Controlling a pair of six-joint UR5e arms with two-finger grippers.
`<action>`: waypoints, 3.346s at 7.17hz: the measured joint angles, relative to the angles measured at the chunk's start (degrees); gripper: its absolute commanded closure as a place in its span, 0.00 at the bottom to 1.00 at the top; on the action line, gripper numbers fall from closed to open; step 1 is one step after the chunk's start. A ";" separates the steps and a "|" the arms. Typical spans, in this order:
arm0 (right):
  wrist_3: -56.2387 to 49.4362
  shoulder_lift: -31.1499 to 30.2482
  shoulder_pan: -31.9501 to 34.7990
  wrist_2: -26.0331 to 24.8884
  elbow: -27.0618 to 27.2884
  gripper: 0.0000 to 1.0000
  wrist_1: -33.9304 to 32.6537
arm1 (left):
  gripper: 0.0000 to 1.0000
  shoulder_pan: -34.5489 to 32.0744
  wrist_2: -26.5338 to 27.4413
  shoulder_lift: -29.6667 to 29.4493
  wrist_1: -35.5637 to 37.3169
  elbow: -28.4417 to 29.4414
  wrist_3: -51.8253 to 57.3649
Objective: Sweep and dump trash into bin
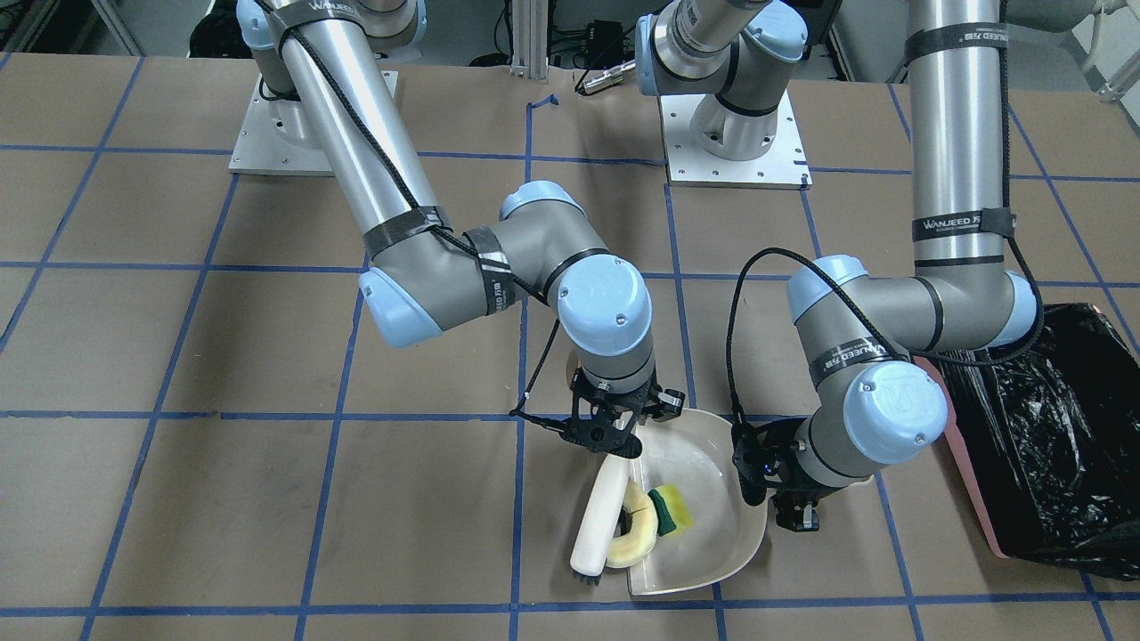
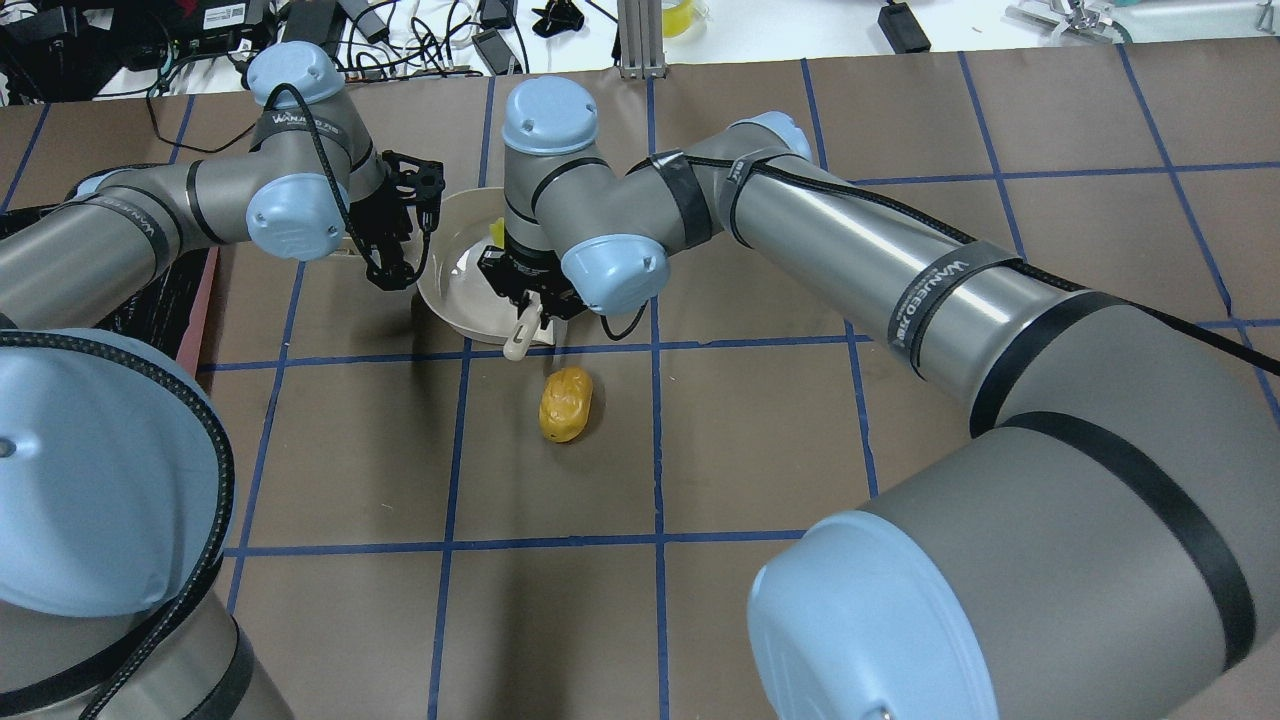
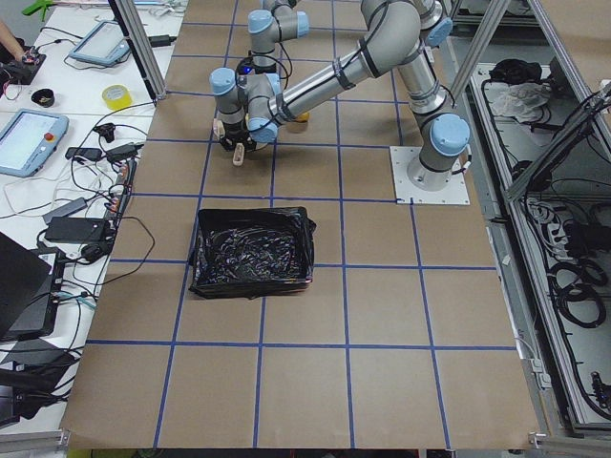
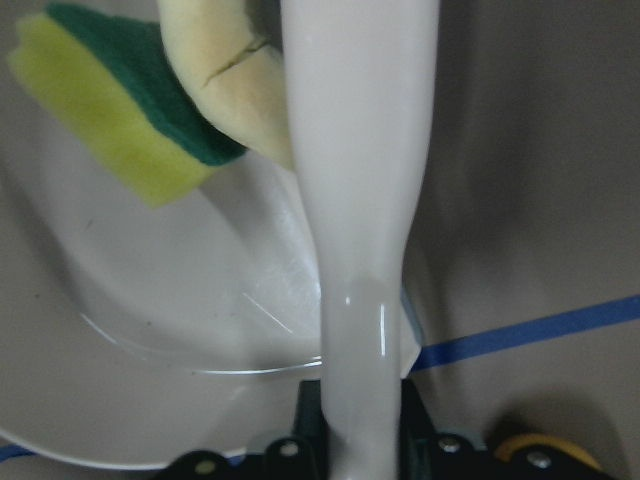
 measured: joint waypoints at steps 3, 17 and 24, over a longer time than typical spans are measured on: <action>8.76 -0.36 2.41 2.46 -2.82 1.00 0.89 | 1.00 0.04 0.01 0.30 -0.02 -0.06 0.08; 0.51 -20.29 3.41 -7.10 21.14 1.00 11.94 | 1.00 5.98 0.26 15.10 4.42 -22.60 5.67; 12.20 -18.92 7.59 -6.34 27.11 1.00 -2.86 | 1.00 6.10 0.22 15.77 6.41 -24.63 5.27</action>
